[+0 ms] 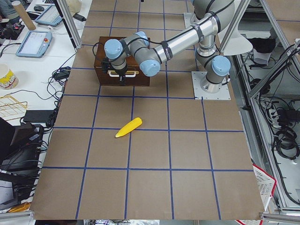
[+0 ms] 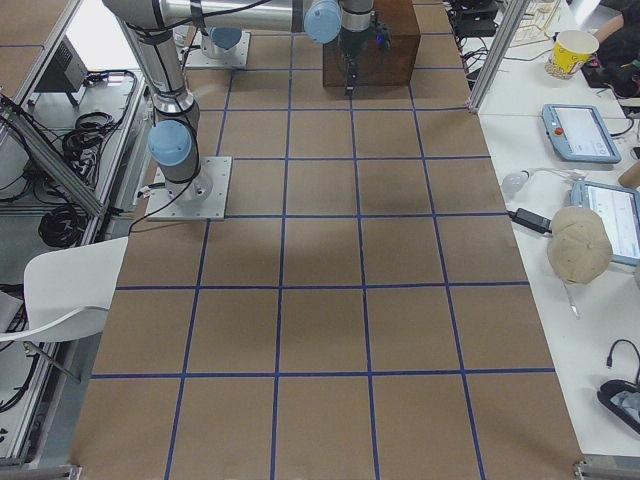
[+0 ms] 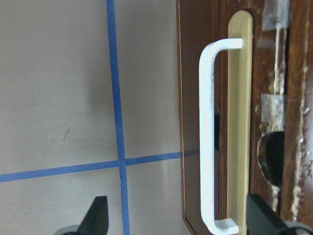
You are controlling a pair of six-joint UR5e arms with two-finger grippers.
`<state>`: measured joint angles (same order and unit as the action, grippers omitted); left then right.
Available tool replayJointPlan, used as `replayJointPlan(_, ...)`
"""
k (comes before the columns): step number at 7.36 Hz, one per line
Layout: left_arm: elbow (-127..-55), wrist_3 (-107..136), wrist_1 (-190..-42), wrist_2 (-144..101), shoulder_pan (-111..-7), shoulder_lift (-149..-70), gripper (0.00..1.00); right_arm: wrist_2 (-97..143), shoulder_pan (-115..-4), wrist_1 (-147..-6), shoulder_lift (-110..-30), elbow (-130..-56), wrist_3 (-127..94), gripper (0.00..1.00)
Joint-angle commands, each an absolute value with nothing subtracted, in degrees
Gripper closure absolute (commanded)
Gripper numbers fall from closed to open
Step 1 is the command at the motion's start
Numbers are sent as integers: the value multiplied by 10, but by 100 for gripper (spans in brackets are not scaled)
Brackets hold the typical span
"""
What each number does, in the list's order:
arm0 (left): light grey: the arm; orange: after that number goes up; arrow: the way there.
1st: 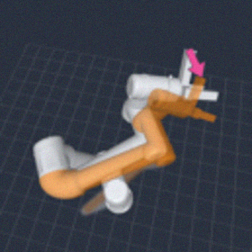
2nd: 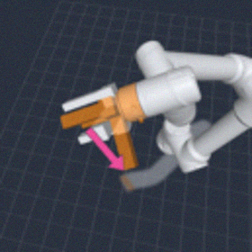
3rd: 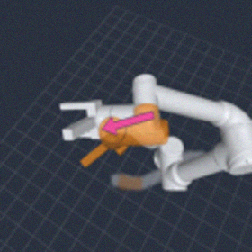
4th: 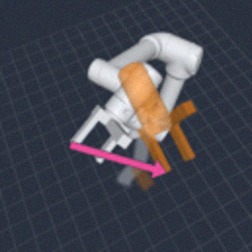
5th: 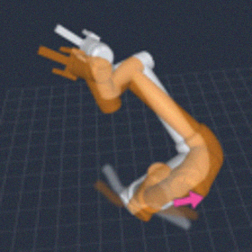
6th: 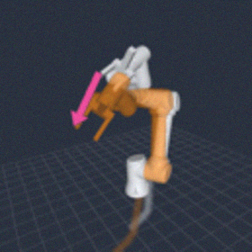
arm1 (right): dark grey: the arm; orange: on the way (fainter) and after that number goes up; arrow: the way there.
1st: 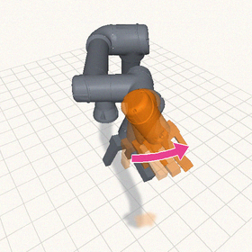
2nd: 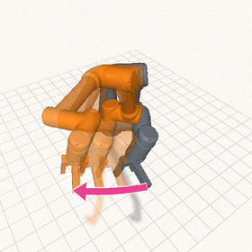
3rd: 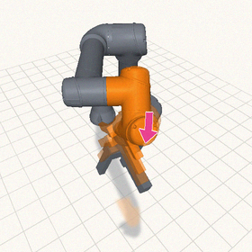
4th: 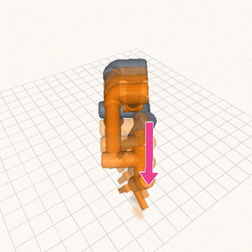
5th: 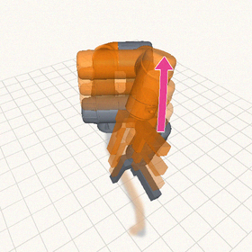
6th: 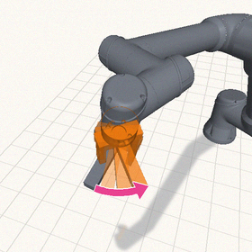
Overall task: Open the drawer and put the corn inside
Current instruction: 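Move the left gripper down beside the cabinet toward the white drawer handle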
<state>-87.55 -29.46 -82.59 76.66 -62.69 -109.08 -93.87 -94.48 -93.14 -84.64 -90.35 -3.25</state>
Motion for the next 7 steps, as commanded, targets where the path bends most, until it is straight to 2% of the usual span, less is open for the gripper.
replayJointPlan(1, -875, -273, -796, 760, -626, -1106, 0, -939, -945, -931, -846, -904, -33, 0)
replayJointPlan(7, -875, -263, -799, 744, -627, -1130, 0, -939, -945, -931, -846, -904, -33, 0)
